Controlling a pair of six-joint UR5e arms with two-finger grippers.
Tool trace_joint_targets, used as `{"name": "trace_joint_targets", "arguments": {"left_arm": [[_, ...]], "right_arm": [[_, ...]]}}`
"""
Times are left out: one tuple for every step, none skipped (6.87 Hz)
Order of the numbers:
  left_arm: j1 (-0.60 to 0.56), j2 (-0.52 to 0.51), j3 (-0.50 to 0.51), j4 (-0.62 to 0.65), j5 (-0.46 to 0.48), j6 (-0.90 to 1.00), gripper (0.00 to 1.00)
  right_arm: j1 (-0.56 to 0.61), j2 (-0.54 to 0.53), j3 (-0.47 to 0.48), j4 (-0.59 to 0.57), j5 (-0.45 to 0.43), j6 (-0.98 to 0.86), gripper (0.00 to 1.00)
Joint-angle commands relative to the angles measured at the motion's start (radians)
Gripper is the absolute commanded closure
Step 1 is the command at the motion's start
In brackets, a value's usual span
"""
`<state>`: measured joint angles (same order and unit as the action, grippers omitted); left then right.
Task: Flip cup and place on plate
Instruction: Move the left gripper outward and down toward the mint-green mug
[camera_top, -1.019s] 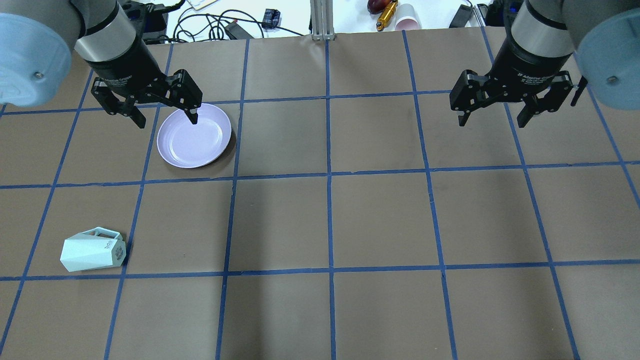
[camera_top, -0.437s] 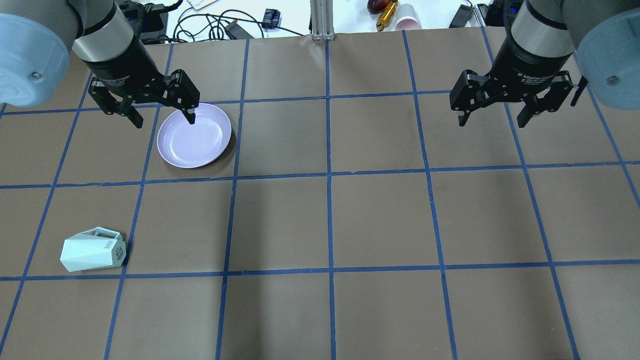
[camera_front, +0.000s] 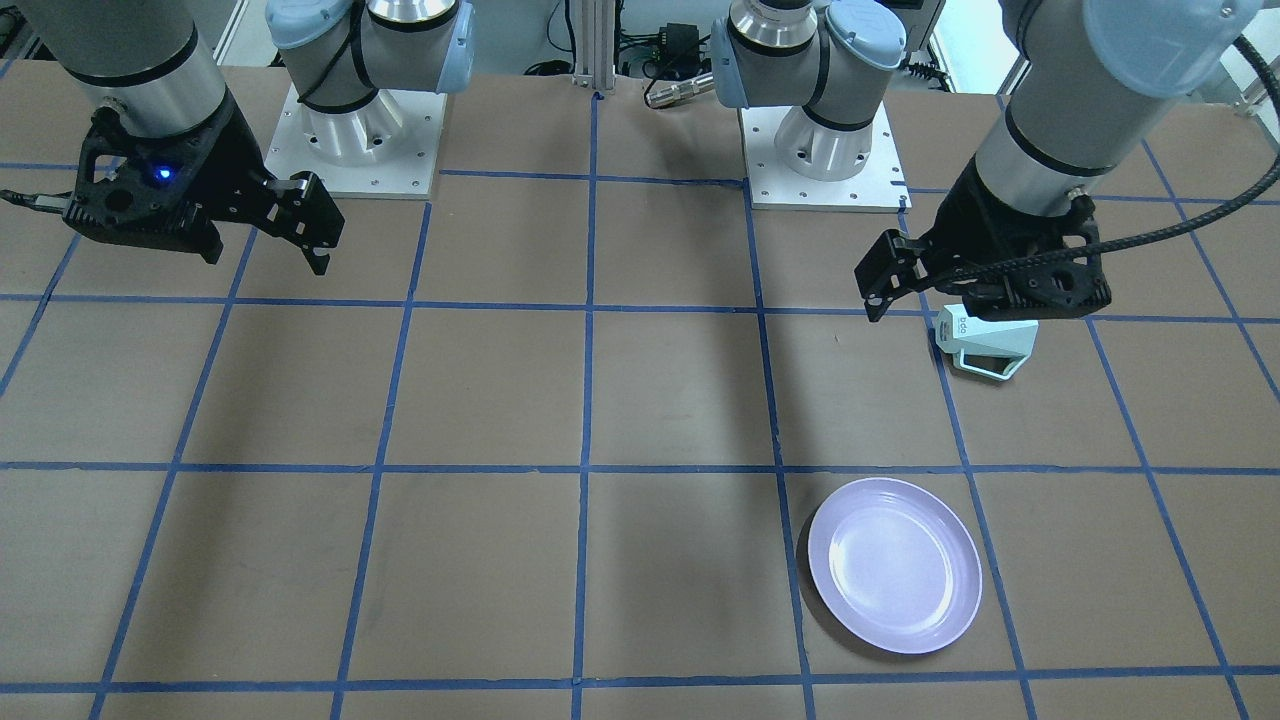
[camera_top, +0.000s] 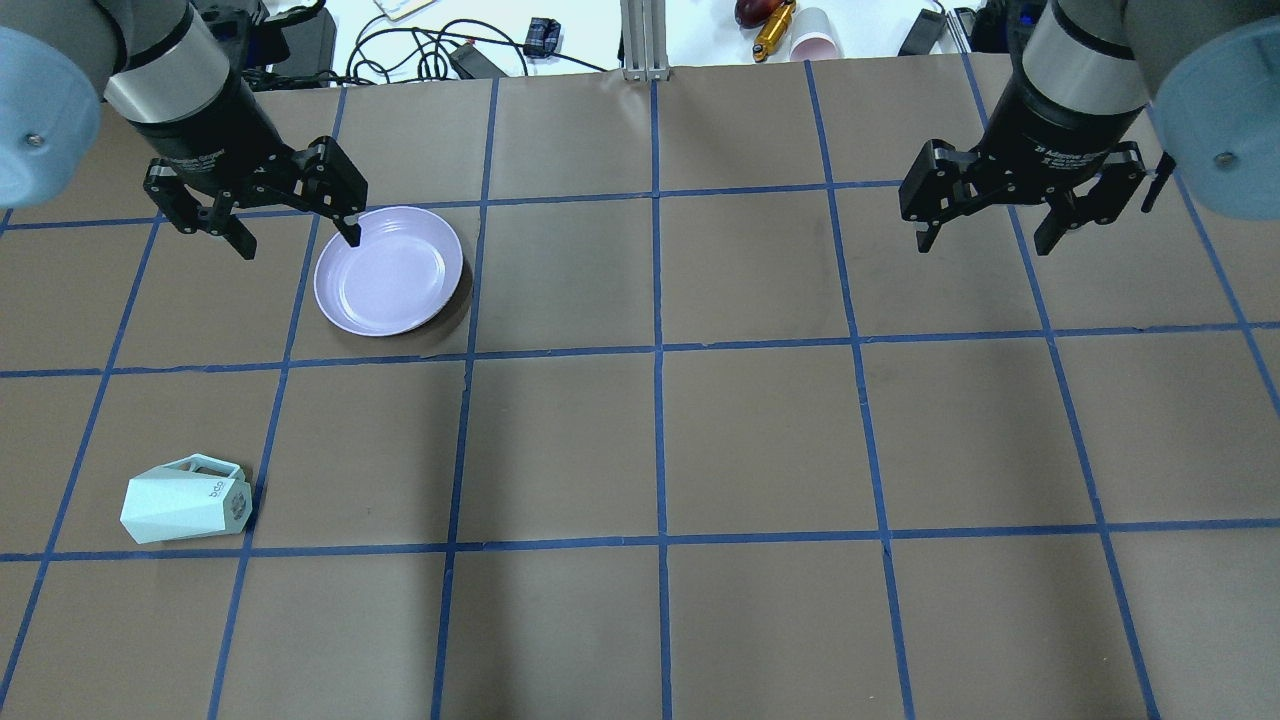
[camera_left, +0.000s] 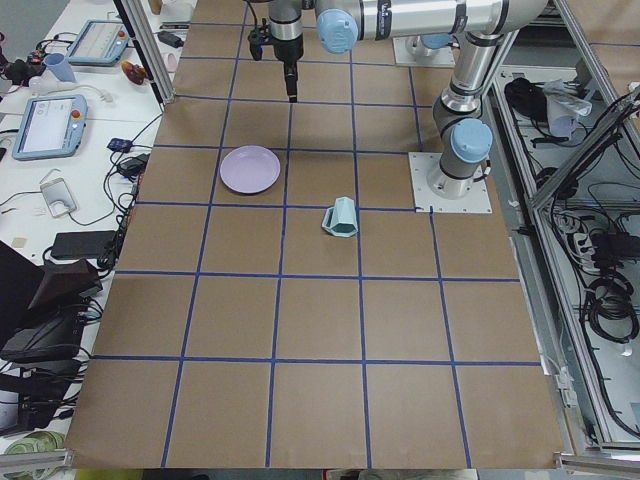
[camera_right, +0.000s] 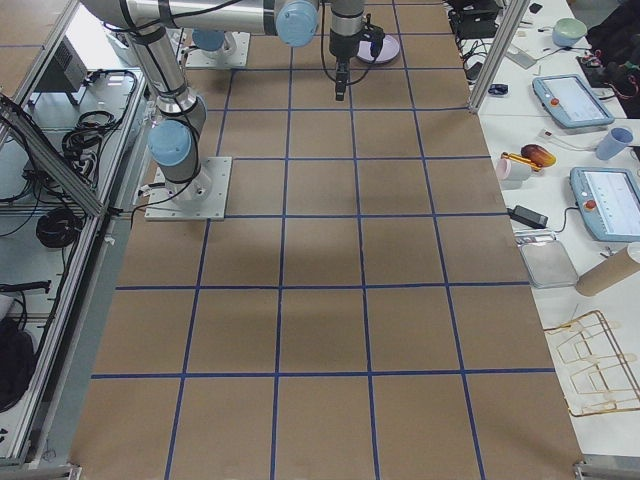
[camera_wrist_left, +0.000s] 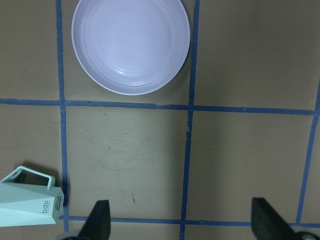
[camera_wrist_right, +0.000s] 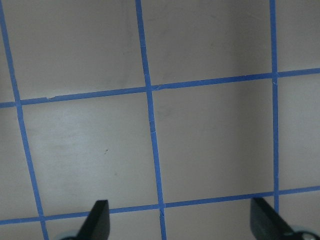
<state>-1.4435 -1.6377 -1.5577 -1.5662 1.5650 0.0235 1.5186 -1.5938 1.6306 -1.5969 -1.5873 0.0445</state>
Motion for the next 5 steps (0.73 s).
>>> {"name": "trace_joint_targets", "arguments": {"left_arm": [[0.07, 0.002, 0.001, -0.015, -0.003, 0.003, 0.0], [0.11, -0.005, 0.001, -0.014, -0.009, 0.006, 0.0], [0.161, -0.005, 0.001, -0.015, -0.011, 0.062, 0.0], [0.211, -0.004, 0.001, -0.026, -0.011, 0.128, 0.0], [0.269, -0.005, -0.001, -0.029, -0.013, 0.194, 0.0]], "right_arm": [[0.0, 0.0, 0.0, 0.0, 0.0, 0.0, 0.0], [0.0, 0.0, 0.0, 0.0, 0.0, 0.0, 0.0], [0.0, 0.0, 0.0, 0.0, 0.0, 0.0, 0.0], [0.0, 0.0, 0.0, 0.0, 0.0, 0.0, 0.0], [0.0, 0.0, 0.0, 0.0, 0.0, 0.0, 0.0]]}}
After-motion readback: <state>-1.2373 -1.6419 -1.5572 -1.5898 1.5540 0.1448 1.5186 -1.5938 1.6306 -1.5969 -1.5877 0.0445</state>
